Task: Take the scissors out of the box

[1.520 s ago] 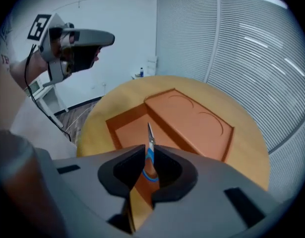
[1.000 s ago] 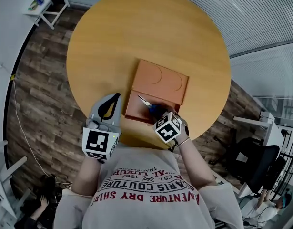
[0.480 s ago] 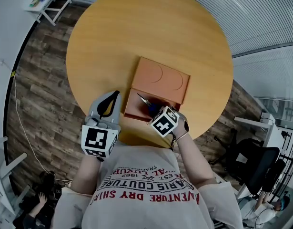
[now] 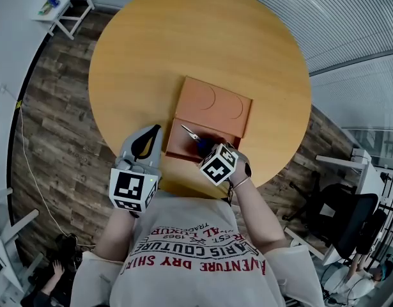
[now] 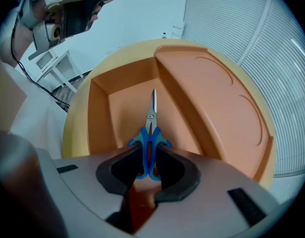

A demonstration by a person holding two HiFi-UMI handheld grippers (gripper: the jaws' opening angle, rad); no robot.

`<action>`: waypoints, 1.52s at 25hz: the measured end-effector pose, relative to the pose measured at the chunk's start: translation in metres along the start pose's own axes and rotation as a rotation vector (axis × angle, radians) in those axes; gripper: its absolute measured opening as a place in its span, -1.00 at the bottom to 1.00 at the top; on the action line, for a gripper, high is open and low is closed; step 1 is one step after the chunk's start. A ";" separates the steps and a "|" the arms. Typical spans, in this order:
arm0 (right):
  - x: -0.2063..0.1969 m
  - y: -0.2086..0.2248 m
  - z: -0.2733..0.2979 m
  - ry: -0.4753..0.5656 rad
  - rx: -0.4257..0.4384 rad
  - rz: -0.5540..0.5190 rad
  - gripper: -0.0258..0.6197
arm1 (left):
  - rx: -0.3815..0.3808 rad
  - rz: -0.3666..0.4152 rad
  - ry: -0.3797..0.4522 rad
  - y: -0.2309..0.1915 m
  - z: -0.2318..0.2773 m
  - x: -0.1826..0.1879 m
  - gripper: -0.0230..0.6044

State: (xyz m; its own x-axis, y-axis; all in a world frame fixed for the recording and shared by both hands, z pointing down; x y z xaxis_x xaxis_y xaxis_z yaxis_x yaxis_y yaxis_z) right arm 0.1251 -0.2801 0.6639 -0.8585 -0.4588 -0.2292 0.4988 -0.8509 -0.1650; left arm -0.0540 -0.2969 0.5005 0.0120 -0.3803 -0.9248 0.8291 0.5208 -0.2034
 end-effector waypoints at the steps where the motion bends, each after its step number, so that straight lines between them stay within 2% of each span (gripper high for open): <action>1: -0.001 -0.001 0.000 0.004 -0.007 -0.003 -0.63 | -0.001 0.003 0.000 0.001 -0.001 0.000 -0.90; 15: 0.000 -0.008 -0.013 0.031 -0.019 -0.075 -0.63 | 0.006 0.033 0.023 -0.003 -0.029 0.008 -0.89; 24: 0.014 -0.011 -0.050 0.118 -0.086 -0.003 -0.63 | -0.007 0.035 0.052 -0.010 -0.044 0.017 -0.90; 32: 0.027 0.001 -0.103 0.269 -0.136 0.089 -0.63 | -0.032 0.056 0.068 -0.003 -0.046 0.028 -0.90; 38: 0.046 0.023 -0.154 0.472 -0.209 0.217 -0.63 | -0.057 0.096 0.085 0.001 -0.044 0.044 -0.90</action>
State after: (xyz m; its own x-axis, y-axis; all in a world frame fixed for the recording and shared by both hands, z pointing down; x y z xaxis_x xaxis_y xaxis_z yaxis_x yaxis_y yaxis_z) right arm 0.1155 -0.2810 0.5020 -0.6107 -0.4127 -0.6759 0.7124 -0.6589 -0.2414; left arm -0.0771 -0.2790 0.4454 0.0404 -0.2616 -0.9643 0.7935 0.5949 -0.1282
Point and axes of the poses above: the fingertips, and each gripper's own axes: z forward along the fingers, y to its right, x out of its top, the point moved 4 cm from there along -z, backward along the fingers, and after that the axes turned 8 degrees about -x, right-handed, at the moved point
